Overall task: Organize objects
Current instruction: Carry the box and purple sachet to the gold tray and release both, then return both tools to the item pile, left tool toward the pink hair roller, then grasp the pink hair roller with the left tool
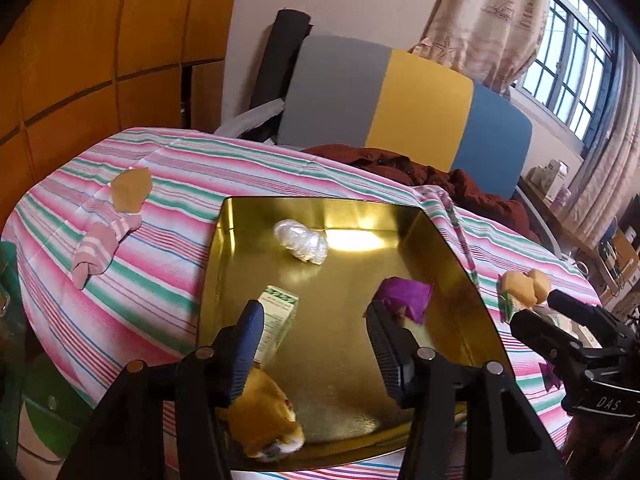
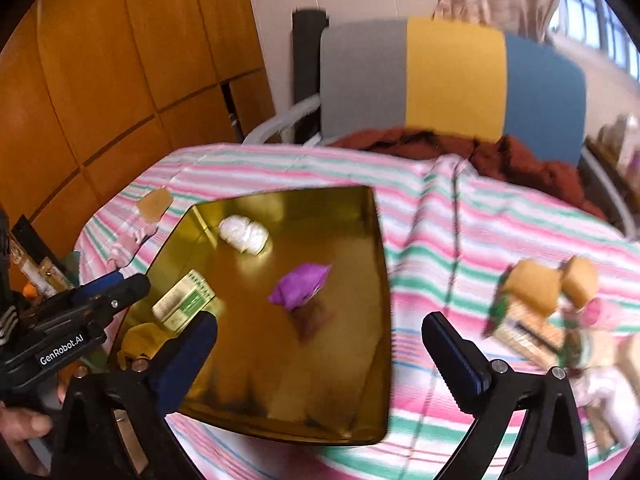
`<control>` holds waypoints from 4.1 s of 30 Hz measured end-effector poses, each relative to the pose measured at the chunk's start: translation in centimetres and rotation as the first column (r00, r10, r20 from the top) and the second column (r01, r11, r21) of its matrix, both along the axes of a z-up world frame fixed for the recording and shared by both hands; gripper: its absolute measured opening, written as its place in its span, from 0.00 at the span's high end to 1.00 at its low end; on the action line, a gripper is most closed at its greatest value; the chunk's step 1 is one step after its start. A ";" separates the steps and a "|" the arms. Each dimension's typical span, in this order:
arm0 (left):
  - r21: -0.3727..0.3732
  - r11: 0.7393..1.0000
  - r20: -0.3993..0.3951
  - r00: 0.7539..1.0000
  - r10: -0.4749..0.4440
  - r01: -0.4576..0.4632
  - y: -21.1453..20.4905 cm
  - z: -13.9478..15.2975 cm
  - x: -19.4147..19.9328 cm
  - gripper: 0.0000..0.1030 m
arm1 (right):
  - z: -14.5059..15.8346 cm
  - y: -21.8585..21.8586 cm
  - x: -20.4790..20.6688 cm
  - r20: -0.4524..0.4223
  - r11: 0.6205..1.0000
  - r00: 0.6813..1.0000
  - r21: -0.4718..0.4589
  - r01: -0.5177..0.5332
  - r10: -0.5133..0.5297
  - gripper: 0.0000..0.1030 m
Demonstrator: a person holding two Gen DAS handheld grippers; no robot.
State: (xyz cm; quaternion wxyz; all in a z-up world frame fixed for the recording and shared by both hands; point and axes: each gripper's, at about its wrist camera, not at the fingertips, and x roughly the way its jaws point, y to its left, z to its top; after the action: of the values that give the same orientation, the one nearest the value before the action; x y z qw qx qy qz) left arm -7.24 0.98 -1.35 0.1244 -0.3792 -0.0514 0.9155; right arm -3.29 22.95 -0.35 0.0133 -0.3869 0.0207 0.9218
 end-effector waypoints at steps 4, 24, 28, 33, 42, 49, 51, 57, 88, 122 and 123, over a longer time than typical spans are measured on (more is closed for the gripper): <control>0.017 0.999 -0.031 0.998 -0.051 0.052 0.9 0.7 0.5 0.30 | 0.8 0.5 1.3 -0.054 0.999 0.999 0.037 0.002 0.000 0.00; 0.045 0.937 -0.070 0.937 -0.343 0.346 9.6 2.9 2.7 0.15 | 1.3 14.2 9.9 -0.018 0.949 0.949 -0.003 0.316 -0.316 0.00; 0.033 0.912 -0.070 0.911 -0.406 0.409 12.4 3.1 3.4 0.15 | 2.4 18.1 12.1 -0.021 0.905 0.905 0.017 0.424 -0.424 0.00; 0.005 0.881 -0.059 0.880 -0.472 0.473 15.4 3.1 3.9 0.15 | 4.2 21.6 13.8 -0.065 0.846 0.849 0.073 0.528 -0.524 0.00; 0.017 0.813 0.000 0.813 -0.582 0.582 21.6 3.2 3.9 0.15 | 7.1 26.6 15.8 -0.159 0.767 0.764 0.057 0.639 -0.625 0.00; 0.035 0.770 0.072 0.767 -0.637 0.637 26.5 2.2 3.3 0.15 | 6.4 30.6 18.6 -0.183 0.718 0.694 -0.158 0.678 -0.696 0.00; 0.043 0.760 0.090 0.755 -0.650 0.649 27.7 1.8 3.0 0.16 | 5.7 31.6 19.2 -0.161 0.692 0.675 -0.231 0.684 -0.720 0.00; 0.115 0.727 0.170 0.708 -0.685 0.677 32.6 0.5 1.3 0.17 | 4.8 32.7 19.6 -0.138 0.670 0.668 -0.329 0.665 -0.731 0.00; 0.165 0.755 0.347 0.679 -0.647 0.634 43.4 -4.4 -3.9 0.29 | 3.7 33.6 19.3 -0.071 0.673 0.712 -0.404 0.620 -0.699 0.00; 0.266 0.820 0.408 0.712 -0.572 0.506 42.0 -4.2 -6.0 0.15 | 3.3 33.3 18.8 -0.041 0.676 0.712 -0.358 0.645 -0.701 0.00; 0.255 0.827 0.413 0.717 -0.561 0.500 42.7 -4.3 -6.3 0.13 | 3.3 33.3 18.8 -0.041 0.677 0.714 -0.362 0.641 -0.699 0.00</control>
State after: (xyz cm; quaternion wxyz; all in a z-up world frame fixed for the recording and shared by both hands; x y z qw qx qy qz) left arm -13.58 43.68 -5.64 0.3890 -0.5798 -0.0260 0.7154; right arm 15.48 56.27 2.95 0.2861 -0.2657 0.3124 0.8660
